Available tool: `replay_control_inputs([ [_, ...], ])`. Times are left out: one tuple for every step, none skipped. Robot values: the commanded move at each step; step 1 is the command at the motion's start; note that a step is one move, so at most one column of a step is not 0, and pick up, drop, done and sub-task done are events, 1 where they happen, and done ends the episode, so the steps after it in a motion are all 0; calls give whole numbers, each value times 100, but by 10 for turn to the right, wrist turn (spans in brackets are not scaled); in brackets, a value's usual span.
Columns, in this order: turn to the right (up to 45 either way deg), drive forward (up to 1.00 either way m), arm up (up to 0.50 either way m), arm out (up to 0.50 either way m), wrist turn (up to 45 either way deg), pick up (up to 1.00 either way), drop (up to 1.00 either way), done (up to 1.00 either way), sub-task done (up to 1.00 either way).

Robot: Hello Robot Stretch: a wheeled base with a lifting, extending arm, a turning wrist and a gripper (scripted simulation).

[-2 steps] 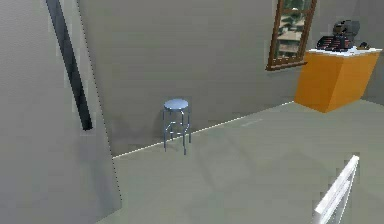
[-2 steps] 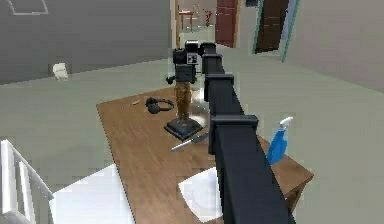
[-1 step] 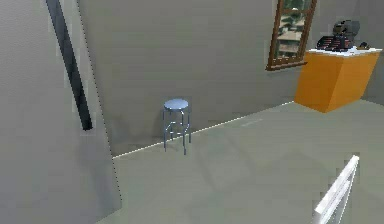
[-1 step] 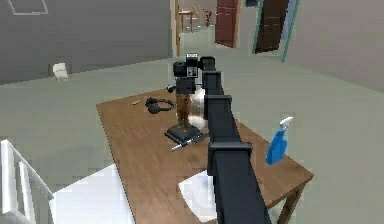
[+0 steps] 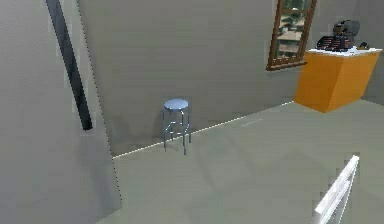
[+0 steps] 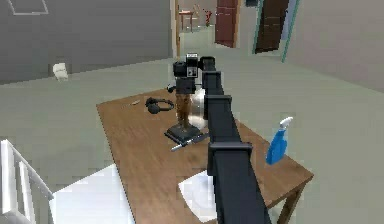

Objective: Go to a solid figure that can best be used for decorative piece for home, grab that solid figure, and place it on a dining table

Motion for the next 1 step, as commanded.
replay_control_inputs([
  [0, 0, 0, 0, 0, 0, 100, 0, 0],
])
